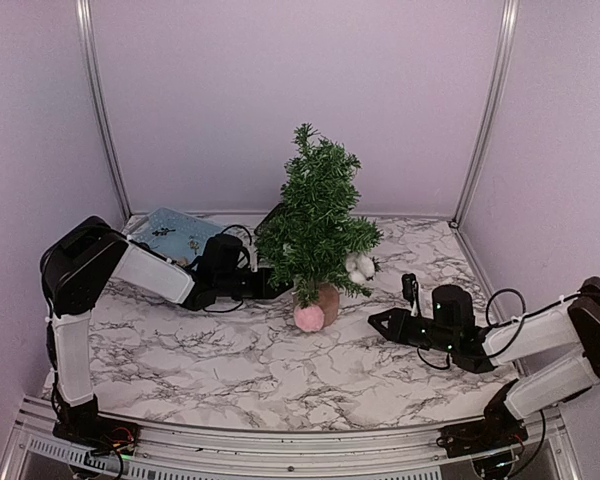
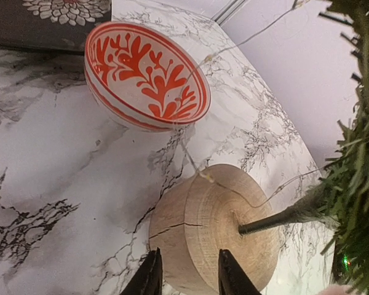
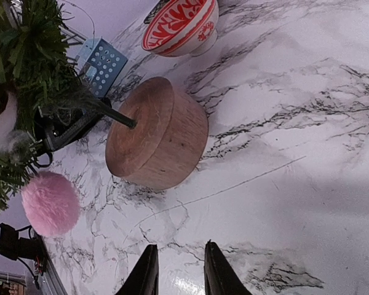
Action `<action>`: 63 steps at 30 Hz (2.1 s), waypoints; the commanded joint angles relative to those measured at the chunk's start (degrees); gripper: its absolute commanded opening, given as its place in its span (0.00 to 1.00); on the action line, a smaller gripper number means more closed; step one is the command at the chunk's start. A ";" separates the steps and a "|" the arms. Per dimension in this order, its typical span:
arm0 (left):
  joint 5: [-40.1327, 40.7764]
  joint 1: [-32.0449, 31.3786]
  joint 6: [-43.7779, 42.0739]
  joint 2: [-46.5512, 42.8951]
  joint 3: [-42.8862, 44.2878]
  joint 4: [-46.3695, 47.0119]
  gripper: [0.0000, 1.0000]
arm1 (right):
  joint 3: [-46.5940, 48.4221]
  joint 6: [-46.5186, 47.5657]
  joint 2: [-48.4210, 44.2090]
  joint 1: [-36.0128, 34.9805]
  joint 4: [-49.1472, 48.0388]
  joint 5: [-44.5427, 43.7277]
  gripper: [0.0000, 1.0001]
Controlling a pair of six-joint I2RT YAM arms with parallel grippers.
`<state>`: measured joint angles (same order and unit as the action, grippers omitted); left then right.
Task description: Decorate the small christmas tree
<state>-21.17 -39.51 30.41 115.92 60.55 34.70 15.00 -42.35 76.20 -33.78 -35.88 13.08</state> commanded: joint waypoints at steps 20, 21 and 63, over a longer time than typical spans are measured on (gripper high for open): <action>-3.12 -4.95 2.69 1.56 -2.50 7.25 0.18 | 4.42 -7.03 19.19 0.21 -26.25 2.53 0.15; -3.15 -5.38 3.03 1.39 -3.00 7.80 0.18 | 4.46 -6.97 19.38 0.28 -26.19 2.48 0.15; -2.80 -3.66 9.59 8.07 -2.10 19.77 0.17 | 6.60 -13.02 36.30 -0.09 -42.97 6.76 0.13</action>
<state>-22.76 -42.68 40.80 124.16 59.05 52.88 18.74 -54.96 110.32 -33.54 -76.25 17.74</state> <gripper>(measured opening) 0.176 0.129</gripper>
